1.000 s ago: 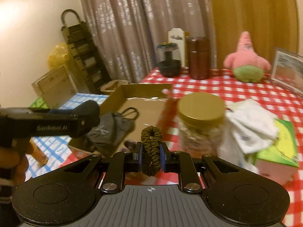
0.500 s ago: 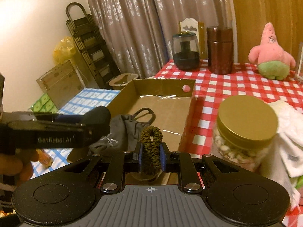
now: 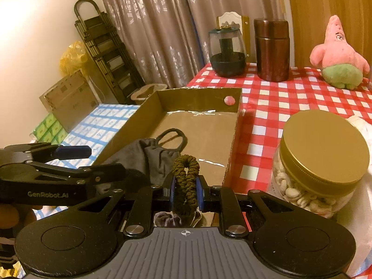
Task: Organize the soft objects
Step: 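Carry the hair tie and black puff into the cardboard tray and release both, then move the right tool to the white cloth on the tissue box and grasp it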
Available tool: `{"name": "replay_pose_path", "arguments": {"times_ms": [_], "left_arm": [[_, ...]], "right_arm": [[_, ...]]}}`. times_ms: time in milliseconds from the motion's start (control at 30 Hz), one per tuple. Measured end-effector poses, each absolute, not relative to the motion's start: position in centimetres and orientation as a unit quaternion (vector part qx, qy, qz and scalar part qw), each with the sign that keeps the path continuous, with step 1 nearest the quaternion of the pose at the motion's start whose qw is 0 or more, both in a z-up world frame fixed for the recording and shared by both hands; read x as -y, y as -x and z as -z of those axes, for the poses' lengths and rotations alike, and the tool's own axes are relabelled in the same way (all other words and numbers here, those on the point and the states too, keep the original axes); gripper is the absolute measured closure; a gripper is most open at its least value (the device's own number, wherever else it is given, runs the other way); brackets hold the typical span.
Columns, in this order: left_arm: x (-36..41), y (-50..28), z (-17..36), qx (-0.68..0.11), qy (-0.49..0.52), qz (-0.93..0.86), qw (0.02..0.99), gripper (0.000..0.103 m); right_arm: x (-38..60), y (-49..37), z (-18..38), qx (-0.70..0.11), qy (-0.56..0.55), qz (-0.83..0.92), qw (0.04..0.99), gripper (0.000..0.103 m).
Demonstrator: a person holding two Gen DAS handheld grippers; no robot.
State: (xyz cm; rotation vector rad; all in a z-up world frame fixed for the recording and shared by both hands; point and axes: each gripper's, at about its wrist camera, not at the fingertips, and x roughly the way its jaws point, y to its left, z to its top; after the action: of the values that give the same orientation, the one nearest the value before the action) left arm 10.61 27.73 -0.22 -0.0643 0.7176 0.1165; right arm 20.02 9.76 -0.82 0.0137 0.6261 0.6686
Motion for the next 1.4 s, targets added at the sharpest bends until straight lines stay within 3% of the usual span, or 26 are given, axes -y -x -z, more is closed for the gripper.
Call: {"name": "replay_pose_path", "arguments": {"times_ms": [300,333,367,433,900,1400], "left_arm": [[-28.3,-9.4,0.1,-0.349,0.024,-0.063,0.935,0.020],[-28.3,-9.3,0.1,-0.348,0.023,-0.065,0.935,0.020],[-28.4,-9.2,0.0,-0.347,0.023,-0.066,0.935,0.020],[-28.5,-9.0,0.0,-0.346,0.025,-0.069,0.936,0.020],[-27.1,-7.8,-0.6,-0.347,0.024,-0.065,0.935,0.020],[-22.7,-6.2,-4.7,-0.325,0.020,-0.054,0.944,0.020]], "right_arm": [[-10.6,-20.4,1.3,-0.308,-0.011,-0.333,0.891,0.083],[-10.6,-20.5,1.3,-0.309,-0.012,-0.336,0.890,0.075],[-10.6,-20.4,1.3,-0.309,-0.015,-0.338,0.889,0.058],[-10.3,-20.5,1.2,-0.305,-0.031,-0.340,0.889,0.039],[-7.9,-17.3,0.1,-0.289,-0.014,-0.322,0.902,0.039],[-4.0,-11.5,-2.6,-0.248,0.019,-0.282,0.927,0.039]]}}
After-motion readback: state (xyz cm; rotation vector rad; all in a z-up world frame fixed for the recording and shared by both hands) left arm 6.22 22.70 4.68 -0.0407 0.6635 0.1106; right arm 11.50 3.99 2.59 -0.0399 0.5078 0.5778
